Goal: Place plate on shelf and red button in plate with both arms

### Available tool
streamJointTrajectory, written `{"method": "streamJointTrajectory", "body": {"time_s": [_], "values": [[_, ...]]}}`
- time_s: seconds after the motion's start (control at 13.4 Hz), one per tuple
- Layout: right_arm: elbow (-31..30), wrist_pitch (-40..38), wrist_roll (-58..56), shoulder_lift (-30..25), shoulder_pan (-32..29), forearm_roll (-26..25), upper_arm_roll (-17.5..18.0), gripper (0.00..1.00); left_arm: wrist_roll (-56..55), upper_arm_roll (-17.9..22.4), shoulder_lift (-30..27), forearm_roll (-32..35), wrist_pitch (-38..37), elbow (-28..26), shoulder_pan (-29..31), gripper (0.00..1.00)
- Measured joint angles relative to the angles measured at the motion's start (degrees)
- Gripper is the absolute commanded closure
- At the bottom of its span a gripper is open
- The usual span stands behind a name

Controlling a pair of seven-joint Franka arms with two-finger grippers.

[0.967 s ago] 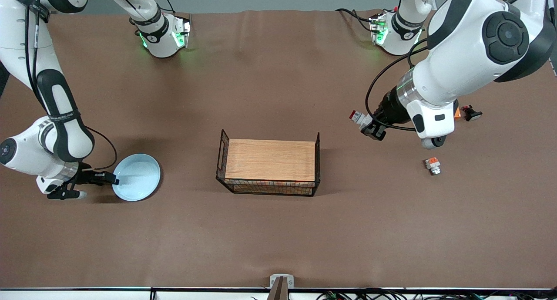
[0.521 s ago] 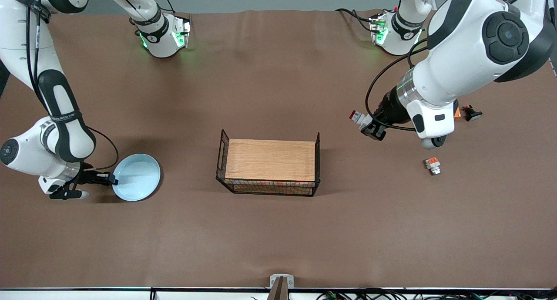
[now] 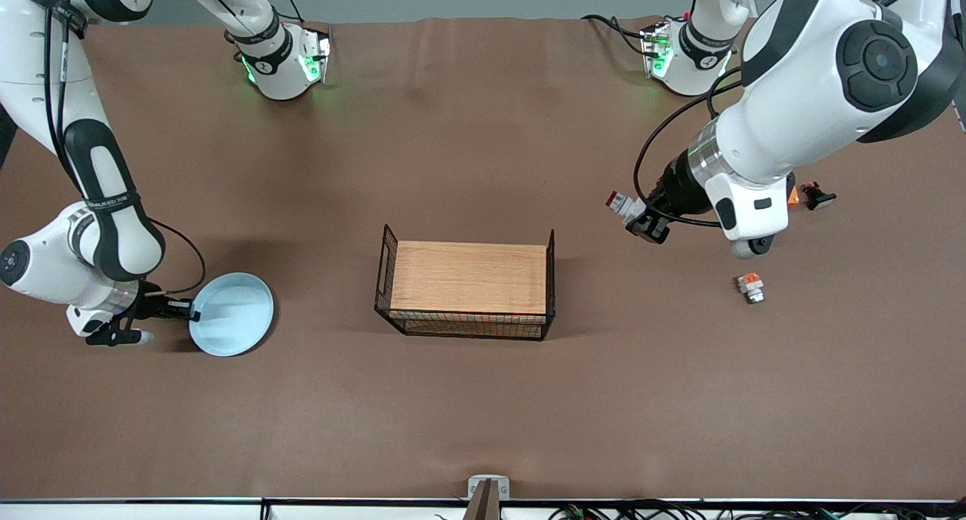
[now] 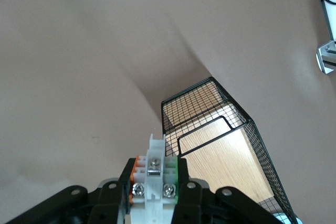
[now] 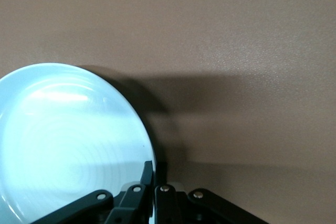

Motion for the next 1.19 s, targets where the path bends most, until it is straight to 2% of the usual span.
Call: {"method": "streamJointTrajectory", "body": {"time_s": [0.3, 0.45, 0.67, 0.97, 1.19], "values": [[1.47, -2.08, 0.01, -0.83, 0.07, 0.01, 0.07, 1.00, 0.01, 0.00, 0.02, 0.00, 0.00, -0.05, 0.00, 0.70], [2.66, -8.00, 0.77, -3.46, 0.09, 0.02, 0.04, 1.00, 0.01, 0.00, 0.04, 0.00, 0.00, -0.07, 0.00, 0.70], [4.59, -21.23, 5.90, -10.24, 0.09, 0.02, -0.15, 1.00, 0.01, 0.00, 0.06, 0.00, 0.04, -0.10, 0.00, 0.70], [5.96, -38.11, 23.66, -21.47, 0.46, -0.39, -0.12, 1.00, 0.01, 0.00, 0.08, 0.00, 0.10, -0.12, 0.01, 0.70], [6.03, -45.72, 46.44, -30.38, 5.01, -1.44, 0.06, 1.00, 0.01, 0.00, 0.09, 0.00, 0.13, -0.14, 0.01, 0.70]]}}
